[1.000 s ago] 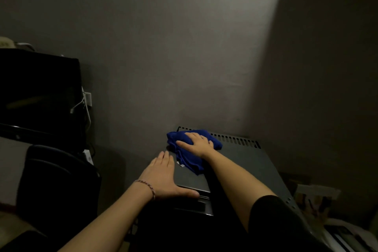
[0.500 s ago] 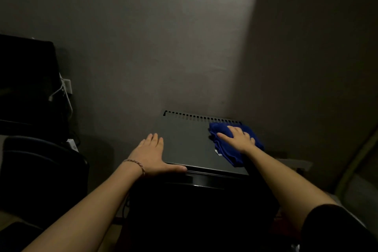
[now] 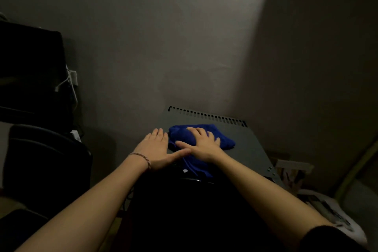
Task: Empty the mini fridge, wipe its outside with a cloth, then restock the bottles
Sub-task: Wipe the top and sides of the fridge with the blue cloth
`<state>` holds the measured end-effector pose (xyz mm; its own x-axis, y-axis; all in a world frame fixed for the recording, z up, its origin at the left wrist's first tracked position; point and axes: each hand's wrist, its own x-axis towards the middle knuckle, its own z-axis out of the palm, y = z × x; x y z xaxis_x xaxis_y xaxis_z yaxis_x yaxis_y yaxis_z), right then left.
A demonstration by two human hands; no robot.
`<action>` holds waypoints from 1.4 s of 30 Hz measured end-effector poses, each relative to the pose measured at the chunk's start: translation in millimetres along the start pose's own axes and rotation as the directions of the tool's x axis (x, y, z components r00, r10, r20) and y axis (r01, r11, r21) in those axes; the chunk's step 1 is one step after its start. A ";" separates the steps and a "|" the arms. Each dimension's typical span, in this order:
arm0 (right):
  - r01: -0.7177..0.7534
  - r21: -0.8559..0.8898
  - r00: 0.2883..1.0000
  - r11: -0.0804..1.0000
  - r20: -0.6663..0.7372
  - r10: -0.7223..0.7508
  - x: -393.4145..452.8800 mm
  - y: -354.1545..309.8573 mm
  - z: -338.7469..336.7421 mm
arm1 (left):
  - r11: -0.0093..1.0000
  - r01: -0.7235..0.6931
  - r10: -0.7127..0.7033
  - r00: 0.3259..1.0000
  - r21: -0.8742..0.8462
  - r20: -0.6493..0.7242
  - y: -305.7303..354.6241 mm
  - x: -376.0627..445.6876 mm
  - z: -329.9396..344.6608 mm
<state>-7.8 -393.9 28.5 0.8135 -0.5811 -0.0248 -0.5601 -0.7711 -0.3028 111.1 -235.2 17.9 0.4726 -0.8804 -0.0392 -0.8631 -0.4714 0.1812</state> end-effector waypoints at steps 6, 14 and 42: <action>0.028 0.040 0.999 0.999 -0.043 -0.027 61.5 0.8 -2.0 | 1.000 -0.010 0.009 0.998 0.018 0.060 2.3 -2.0 -3.4; -0.123 0.068 0.987 0.990 -0.096 0.130 65.6 109.2 -28.5 | 0.993 -0.097 0.090 0.990 0.062 0.105 2.8 -0.5 -2.4; 0.210 0.007 0.978 0.978 -0.011 -0.210 91.2 -17.2 9.0 | 0.999 0.038 -0.037 0.998 -0.015 0.043 1.4 -3.7 -3.4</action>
<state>77.5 -431.3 22.9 0.9110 -0.4094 0.0500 -0.3758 -0.8740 -0.3079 108.7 -232.5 21.7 0.4963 -0.8636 -0.0885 -0.8419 -0.5036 0.1939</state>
